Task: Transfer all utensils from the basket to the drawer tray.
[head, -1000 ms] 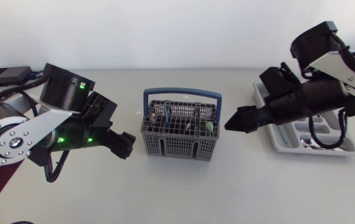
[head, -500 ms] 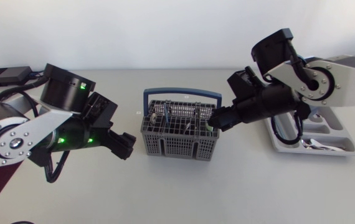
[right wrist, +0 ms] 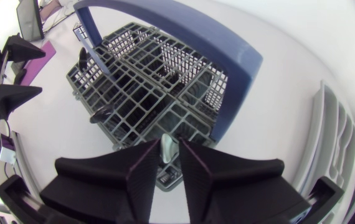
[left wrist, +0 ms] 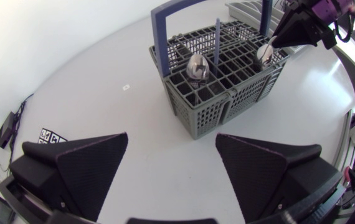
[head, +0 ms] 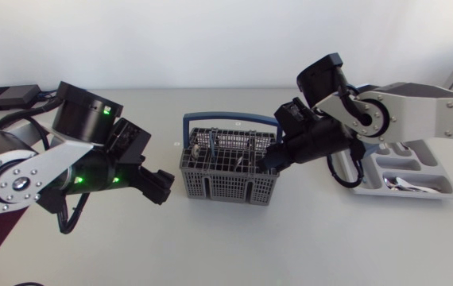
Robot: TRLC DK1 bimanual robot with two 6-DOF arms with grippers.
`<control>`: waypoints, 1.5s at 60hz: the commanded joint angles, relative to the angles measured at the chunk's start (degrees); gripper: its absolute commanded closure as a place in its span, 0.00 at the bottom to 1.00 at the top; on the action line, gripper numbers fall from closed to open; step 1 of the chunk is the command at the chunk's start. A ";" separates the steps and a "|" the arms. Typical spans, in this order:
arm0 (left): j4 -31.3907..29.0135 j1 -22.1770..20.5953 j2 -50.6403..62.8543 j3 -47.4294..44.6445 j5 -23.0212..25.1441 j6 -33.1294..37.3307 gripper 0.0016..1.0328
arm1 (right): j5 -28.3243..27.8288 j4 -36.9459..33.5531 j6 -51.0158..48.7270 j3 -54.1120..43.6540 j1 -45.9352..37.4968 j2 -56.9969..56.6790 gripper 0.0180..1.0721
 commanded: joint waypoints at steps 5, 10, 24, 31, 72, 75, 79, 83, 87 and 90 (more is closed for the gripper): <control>-0.02 -0.52 -0.61 -1.80 -0.11 0.58 0.05 | 0.69 0.96 0.81 -0.43 0.50 1.21 0.95; -0.02 -0.52 -0.61 -1.88 -0.11 0.58 0.05 | 0.69 0.96 0.81 -0.52 0.59 1.13 0.95; -0.02 -0.70 -0.53 -1.88 -0.11 0.58 0.05 | 0.34 0.52 1.16 -0.78 1.56 -1.95 0.95; -0.02 -0.78 -0.44 -1.88 -0.11 0.58 0.05 | 0.34 -0.09 1.34 -0.60 2.26 -2.83 0.95; -0.02 -1.22 -0.09 -2.06 -0.11 0.49 0.05 | -3.35 -9.23 1.25 2.82 2.87 -13.20 0.95; -0.02 -1.22 -0.09 -2.06 -0.11 0.49 0.05 | -3.35 -9.50 1.25 2.91 2.87 -13.90 0.95; -0.02 -1.22 -0.09 -2.06 -0.20 0.49 0.05 | -3.62 -10.11 1.34 3.09 2.96 -14.87 0.95; -0.02 -1.31 -0.09 -2.06 -0.20 0.49 0.05 | -4.23 -10.64 1.34 3.26 3.14 -16.10 0.95; -0.02 -1.22 -0.09 -2.15 -0.20 0.49 0.05 | -4.85 -10.64 1.25 3.09 3.31 -17.42 0.95; -0.02 -1.31 -0.09 -2.15 -0.20 0.49 0.05 | -5.81 -10.64 1.07 2.82 3.31 -18.74 0.95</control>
